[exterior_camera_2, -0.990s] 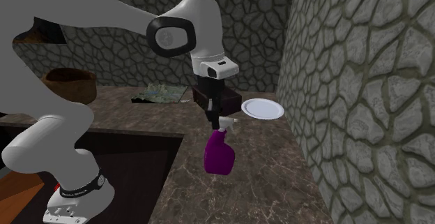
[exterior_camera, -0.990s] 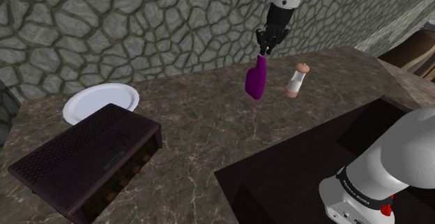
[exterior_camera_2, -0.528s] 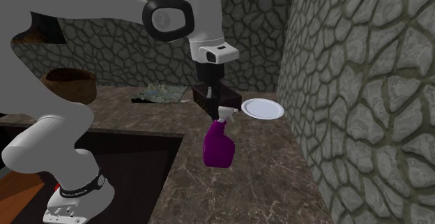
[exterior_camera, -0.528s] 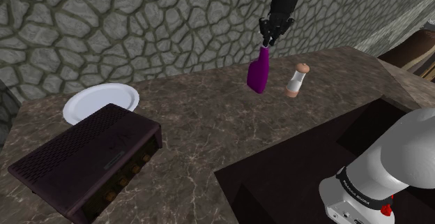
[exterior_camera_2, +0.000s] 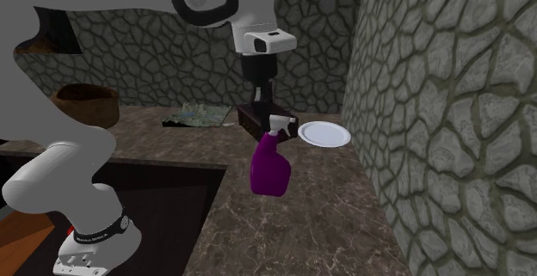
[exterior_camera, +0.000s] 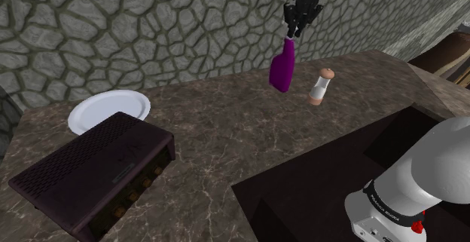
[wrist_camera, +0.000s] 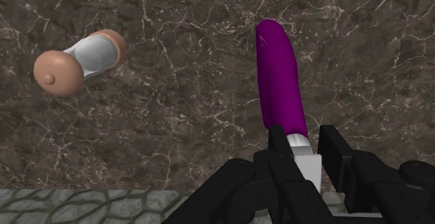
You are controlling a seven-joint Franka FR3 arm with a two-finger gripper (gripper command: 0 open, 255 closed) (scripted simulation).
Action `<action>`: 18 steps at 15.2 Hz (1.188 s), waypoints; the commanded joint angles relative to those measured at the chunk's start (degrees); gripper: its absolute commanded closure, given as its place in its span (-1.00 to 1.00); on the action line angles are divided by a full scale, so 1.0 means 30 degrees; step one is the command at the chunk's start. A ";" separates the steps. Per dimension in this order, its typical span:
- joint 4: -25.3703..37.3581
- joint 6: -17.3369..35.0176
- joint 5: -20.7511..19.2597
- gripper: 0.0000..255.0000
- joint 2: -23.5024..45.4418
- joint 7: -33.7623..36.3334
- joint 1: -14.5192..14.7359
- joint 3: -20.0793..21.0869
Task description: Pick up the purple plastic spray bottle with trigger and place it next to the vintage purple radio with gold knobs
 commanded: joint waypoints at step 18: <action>0.6032 -0.4918 -0.0009 1.00 0.1115 -0.0169 -0.0023 0.0015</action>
